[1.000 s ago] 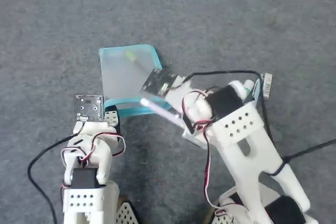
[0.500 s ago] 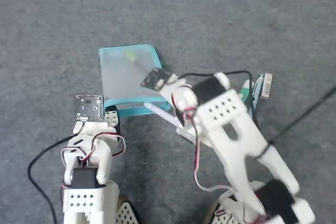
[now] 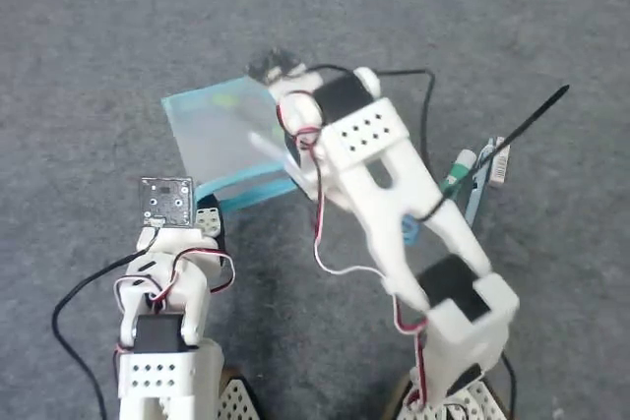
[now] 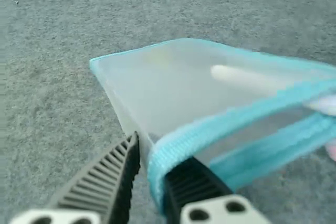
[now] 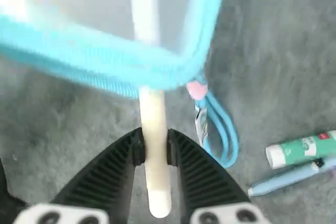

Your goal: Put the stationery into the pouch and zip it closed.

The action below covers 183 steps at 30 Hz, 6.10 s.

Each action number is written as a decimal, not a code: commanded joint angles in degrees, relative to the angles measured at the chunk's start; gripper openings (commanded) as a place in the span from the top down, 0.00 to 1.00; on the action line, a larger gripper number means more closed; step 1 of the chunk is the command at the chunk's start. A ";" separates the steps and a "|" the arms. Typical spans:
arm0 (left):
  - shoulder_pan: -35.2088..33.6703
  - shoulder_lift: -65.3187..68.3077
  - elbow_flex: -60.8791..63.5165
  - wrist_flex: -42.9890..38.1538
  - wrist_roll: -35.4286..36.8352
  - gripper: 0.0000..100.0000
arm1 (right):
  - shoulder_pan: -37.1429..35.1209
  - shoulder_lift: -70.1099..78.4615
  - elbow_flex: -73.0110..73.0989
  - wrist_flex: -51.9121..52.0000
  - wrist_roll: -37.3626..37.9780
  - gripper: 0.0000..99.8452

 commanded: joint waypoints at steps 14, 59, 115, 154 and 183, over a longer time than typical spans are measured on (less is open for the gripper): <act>0.35 -1.05 -0.66 -1.23 0.44 0.99 | -8.92 -5.41 -10.11 -0.75 -1.85 0.88; 0.26 -1.05 -0.57 -1.05 0.35 0.99 | 48.57 -5.41 39.82 -30.37 3.96 0.87; 0.62 -1.05 -0.57 -1.14 -1.85 0.99 | 55.25 4.44 32.53 -50.42 -1.49 1.00; 0.62 -1.05 -0.04 -1.14 -1.76 0.99 | -13.76 -38.81 39.47 -13.67 11.34 0.99; 3.52 -1.05 0.57 -0.79 -1.85 0.99 | -7.34 12.53 -26.37 0.57 -0.79 0.97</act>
